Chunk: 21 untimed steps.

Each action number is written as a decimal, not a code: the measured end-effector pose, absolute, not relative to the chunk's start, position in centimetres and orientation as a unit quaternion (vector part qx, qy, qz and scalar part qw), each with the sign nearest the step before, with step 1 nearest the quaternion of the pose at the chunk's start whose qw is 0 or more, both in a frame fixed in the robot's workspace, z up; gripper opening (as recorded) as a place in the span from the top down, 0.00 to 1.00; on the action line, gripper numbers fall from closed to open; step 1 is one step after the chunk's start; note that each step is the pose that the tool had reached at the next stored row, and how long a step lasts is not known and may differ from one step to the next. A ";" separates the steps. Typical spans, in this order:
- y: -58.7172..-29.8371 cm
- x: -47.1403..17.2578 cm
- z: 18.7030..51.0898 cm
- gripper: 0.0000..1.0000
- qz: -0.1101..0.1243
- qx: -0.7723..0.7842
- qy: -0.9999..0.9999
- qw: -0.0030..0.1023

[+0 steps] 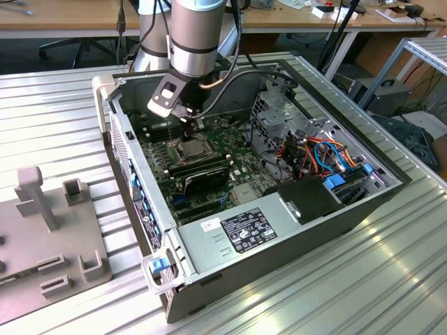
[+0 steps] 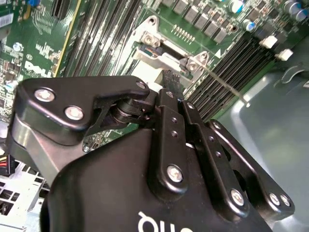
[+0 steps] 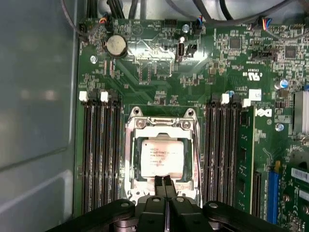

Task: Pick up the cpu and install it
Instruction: 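Close the cpu cover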

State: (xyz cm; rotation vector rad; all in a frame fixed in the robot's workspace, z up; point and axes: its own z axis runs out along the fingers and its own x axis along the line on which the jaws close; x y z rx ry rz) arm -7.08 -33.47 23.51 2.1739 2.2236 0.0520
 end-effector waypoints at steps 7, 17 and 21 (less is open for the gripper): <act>-33.5 -7.2 23.5 0.89 0.017 0.699 0.715 0.016; -33.5 -7.3 22.9 0.89 0.016 0.699 0.715 0.015; -33.5 -7.3 22.3 0.89 0.015 0.699 0.715 0.014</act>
